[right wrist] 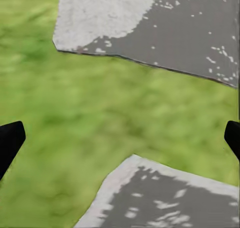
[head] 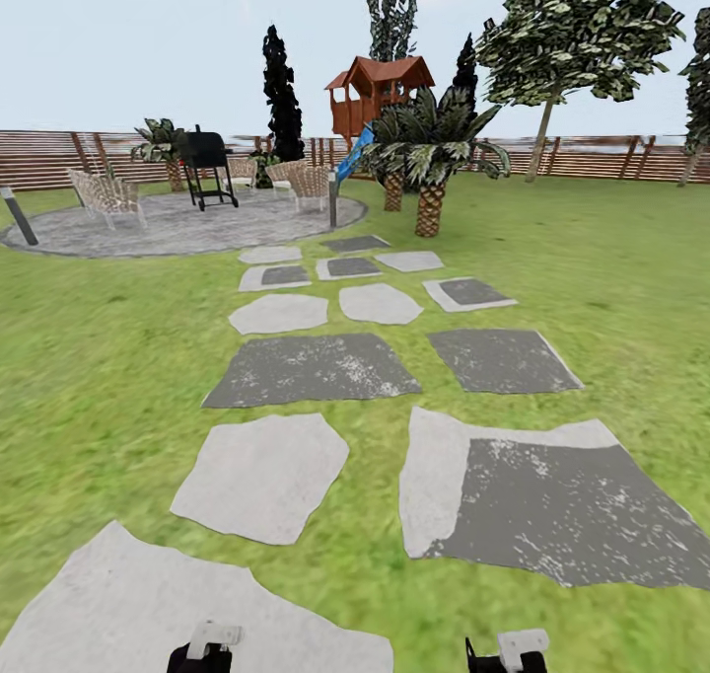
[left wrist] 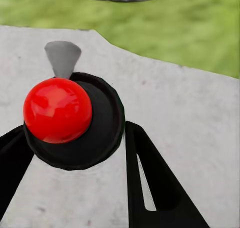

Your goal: Pick up the pesticide atomizer in the garden and spray insectifuge to fully cover both potted plants in the garden.

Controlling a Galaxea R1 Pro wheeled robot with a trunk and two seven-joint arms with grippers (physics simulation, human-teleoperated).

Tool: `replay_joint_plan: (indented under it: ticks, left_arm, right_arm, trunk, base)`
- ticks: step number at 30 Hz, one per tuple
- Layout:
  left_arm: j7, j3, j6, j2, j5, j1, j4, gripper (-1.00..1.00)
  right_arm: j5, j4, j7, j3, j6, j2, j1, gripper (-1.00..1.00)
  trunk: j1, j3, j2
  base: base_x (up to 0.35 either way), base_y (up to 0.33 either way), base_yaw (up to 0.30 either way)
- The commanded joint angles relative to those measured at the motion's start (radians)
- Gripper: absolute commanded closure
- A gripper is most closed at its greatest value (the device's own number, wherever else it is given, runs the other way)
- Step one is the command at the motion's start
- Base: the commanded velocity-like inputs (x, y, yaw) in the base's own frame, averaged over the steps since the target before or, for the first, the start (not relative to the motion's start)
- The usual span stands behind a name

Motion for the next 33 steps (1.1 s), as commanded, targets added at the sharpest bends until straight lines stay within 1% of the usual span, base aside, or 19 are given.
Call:
replay_joint_plan:
  ticks: [1, 2, 5, 11, 33]
  left_arm:
    - [-0.003, -0.007, -0.003, 0.0, 0.01, -0.001, 0.001, 1.0]
    - [-0.003, -0.007, -0.003, 0.0, 0.01, -0.001, 0.001, 1.0]
    - [-0.003, -0.007, -0.003, -0.001, 0.009, -0.001, 0.001, 1.0]
    - [-0.003, -0.007, -0.003, -0.001, 0.009, -0.001, 0.001, 1.0]
    - [-0.003, -0.007, -0.003, -0.001, 0.01, -0.001, 0.001, 1.0]
  right_arm:
    - [0.01, -0.025, -0.005, -0.007, -0.004, -0.001, -0.001, -1.0]
    - [0.009, -0.047, -0.004, -0.007, -0.003, -0.001, -0.001, -1.0]
    - [0.014, -0.065, 0.002, 0.0, -0.004, -0.002, -0.001, -1.0]
    - [0.015, -0.068, 0.0, 0.002, -0.003, -0.027, -0.001, -1.0]
    - [0.015, -0.067, -0.004, 0.002, -0.003, -0.029, -0.001, -1.0]
  trunk:
    - [0.0, -0.001, 0.0]
    - [0.0, -0.001, 0.0]
    - [0.0, -0.001, 0.0]
    - [0.0, -0.002, 0.0]
    - [0.0, -0.014, 0.0]
  base:
    - [0.338, 0.0, 0.0]
    - [0.338, 0.0, 0.0]
    - [0.338, 0.0, 0.0]
    - [0.338, 0.0, 0.034]
    - [0.338, 0.0, 0.245]
